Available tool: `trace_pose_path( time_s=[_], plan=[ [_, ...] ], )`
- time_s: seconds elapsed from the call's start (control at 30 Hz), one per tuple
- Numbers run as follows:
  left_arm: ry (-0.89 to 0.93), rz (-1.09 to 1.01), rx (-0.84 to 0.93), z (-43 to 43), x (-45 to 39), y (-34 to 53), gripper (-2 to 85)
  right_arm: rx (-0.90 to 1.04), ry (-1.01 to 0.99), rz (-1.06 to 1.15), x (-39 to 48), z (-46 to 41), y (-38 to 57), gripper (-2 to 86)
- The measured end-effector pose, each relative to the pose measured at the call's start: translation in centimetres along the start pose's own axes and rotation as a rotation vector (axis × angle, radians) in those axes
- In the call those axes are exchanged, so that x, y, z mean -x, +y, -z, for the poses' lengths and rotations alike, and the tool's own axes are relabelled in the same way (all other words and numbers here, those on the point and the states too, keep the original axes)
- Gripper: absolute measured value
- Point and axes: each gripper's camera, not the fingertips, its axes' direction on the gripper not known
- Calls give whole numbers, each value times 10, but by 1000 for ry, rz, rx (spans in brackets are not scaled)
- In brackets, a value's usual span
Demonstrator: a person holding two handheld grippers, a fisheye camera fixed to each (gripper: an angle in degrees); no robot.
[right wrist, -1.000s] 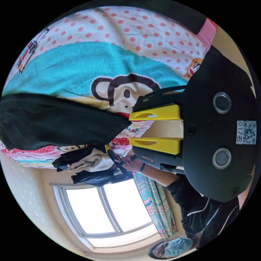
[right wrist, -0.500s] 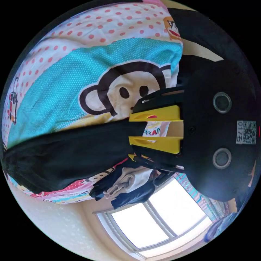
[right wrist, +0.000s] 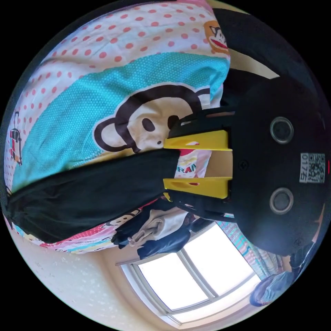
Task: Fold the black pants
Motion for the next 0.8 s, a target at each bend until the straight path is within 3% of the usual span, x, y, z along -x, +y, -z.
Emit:
trace_pose_path(
  time_s=[0.27, 0.33, 0.47, 0.53, 0.6, 0.7, 0.8],
  plan=[
    [93, -2, 59, 1, 17, -5, 38, 146, 171, 82, 3, -18, -33, 42],
    [171, -137, 139, 6, 4, -9, 35, 190, 94, 123, 5, -9, -38, 33],
    [102, -289, 136, 58, -19, -9, 32, 244, -69, 198, 28, 31, -36, 23],
    [286, -325, 95, 102, -25, -3, 31, 273, -131, 270, 46, 48, -22, 22],
    [348, -320, 51, 134, -23, 8, 27, 282, -135, 354, 62, 67, 4, 22],
    [266, -287, -65, 170, -9, 34, 0, 249, -51, 395, 48, 69, 28, 27],
    [-17, -124, -77, 155, 36, 63, -7, 188, 61, 361, -1, 43, 24, 36]
  ],
)
